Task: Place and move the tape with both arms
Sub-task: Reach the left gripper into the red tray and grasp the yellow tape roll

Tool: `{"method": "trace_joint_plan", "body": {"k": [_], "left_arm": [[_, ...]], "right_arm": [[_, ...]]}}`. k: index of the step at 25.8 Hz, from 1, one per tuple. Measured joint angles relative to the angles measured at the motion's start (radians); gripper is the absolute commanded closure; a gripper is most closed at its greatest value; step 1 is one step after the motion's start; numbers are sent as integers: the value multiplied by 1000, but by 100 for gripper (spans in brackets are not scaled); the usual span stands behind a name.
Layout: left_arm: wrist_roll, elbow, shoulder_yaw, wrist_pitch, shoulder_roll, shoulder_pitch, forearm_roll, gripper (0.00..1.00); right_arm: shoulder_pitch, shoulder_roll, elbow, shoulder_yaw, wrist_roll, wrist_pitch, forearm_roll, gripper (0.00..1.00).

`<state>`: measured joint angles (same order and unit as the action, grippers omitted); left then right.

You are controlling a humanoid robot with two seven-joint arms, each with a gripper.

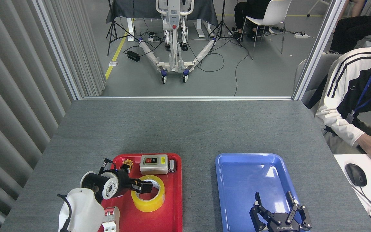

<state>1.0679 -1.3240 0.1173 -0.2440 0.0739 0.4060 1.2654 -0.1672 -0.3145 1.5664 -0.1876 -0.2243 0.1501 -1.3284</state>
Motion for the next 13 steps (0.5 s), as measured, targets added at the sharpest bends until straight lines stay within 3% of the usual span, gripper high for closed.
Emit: {"method": "trace_joint_plan", "body": {"k": [3, 9, 11, 13], "left_arm": [[19, 53, 1, 4, -1, 22, 5, 2], [65, 110, -3, 27, -1, 42, 65, 17], [78, 127, -3, 54, -1, 46, 82, 26], [82, 146, -3, 67, -1, 53, 90, 44]], "right_arm": [[0, 0, 0, 0, 0, 0, 0, 0], [0, 0, -1, 0, 0, -1, 0, 0], [0, 0, -2, 0, 0, -1, -1, 0], [0, 0, -2, 0, -1, -1, -1, 0]]}}
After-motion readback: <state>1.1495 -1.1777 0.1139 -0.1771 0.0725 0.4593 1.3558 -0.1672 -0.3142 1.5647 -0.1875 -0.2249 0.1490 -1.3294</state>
